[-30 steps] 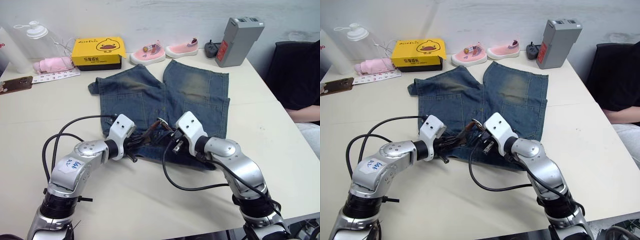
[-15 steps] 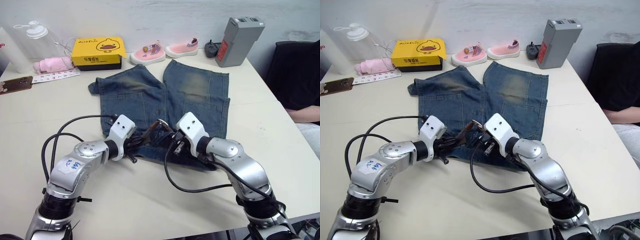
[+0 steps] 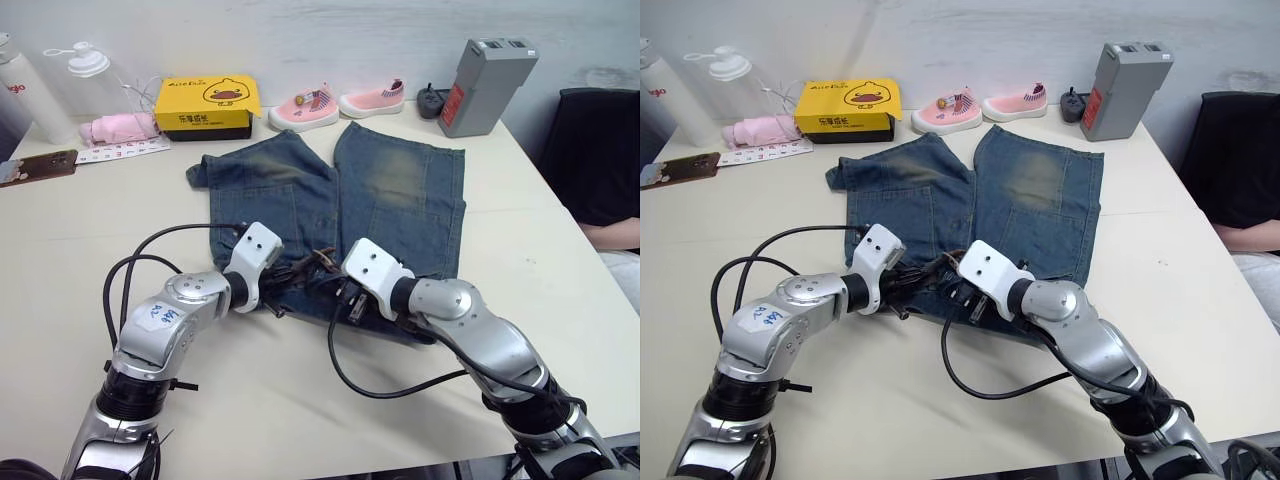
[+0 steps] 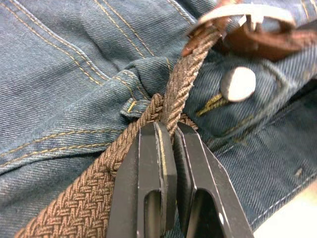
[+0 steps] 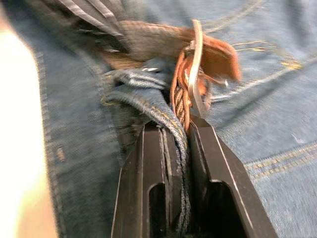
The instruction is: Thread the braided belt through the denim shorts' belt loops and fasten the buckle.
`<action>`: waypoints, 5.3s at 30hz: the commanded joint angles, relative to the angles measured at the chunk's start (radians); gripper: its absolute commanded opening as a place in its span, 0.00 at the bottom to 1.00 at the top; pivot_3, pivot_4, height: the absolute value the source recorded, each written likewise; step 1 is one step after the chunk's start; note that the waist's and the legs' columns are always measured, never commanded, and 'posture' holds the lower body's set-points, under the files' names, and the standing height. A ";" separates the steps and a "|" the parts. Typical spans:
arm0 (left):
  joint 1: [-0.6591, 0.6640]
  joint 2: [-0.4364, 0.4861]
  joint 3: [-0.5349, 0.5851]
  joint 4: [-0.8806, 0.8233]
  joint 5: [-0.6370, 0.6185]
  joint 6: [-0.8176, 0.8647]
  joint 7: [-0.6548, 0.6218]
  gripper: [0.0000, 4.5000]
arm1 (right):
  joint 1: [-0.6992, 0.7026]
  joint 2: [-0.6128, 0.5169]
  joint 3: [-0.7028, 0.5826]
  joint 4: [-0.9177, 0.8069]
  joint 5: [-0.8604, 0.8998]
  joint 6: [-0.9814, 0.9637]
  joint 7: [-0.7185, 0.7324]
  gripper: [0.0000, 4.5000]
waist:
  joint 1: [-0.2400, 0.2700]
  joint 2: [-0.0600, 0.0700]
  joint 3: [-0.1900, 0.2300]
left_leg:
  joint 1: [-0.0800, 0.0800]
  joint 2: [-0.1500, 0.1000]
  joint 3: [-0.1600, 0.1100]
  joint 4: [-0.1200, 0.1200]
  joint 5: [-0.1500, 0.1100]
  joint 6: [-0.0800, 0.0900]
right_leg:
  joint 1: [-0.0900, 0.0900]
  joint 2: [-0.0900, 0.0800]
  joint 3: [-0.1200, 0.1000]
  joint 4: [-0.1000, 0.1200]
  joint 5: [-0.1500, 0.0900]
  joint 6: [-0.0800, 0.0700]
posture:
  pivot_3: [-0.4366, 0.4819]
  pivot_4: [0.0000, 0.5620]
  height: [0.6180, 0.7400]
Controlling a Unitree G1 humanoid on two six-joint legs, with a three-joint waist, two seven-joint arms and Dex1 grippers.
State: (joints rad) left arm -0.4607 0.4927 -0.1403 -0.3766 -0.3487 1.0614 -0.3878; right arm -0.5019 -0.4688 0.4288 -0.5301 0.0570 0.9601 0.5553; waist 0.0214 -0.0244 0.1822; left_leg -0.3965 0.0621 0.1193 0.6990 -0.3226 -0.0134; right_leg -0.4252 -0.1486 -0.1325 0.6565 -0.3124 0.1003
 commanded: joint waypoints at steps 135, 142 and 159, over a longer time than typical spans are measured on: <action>-0.119 0.247 0.038 0.716 0.111 -0.617 -0.727 0.20 | -0.089 -0.241 -0.439 0.406 -0.161 -0.807 0.174 0.00 | -0.025 0.001 0.001 | -0.008 0.000 0.007 0.001 -0.001 0.003 | -0.004 0.002 -0.001 -0.003 0.003 0.005 | 0.48 0.27 0.65; -0.104 0.242 0.039 0.707 0.117 -0.639 -0.721 0.20 | -0.086 -0.316 -0.518 0.464 -0.131 -0.859 0.163 0.00 | -0.025 0.001 0.001 | -0.008 0.000 0.007 0.001 -0.001 0.003 | -0.004 0.002 -0.001 -0.003 0.003 0.005 | 0.48 0.27 0.65; -0.165 0.167 0.220 0.468 -0.074 -0.545 -0.630 0.33 | -0.076 -0.205 -0.239 0.238 -0.150 -0.782 0.258 0.00 | -0.022 0.001 0.001 | -0.009 0.000 0.006 0.003 -0.001 0.003 | -0.004 0.002 -0.001 -0.002 0.003 0.006 | 0.48 0.27 0.65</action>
State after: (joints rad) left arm -0.5975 0.6708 0.0173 0.2034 -0.3359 0.4575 -1.0346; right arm -0.5626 -0.6782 0.1954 -0.2563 -0.0711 0.1680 0.8299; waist -0.0010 -0.0237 0.1829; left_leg -0.4052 0.0620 0.1249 0.7017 -0.3241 -0.0105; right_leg -0.4292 -0.1471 -0.1334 0.6545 -0.3093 0.1058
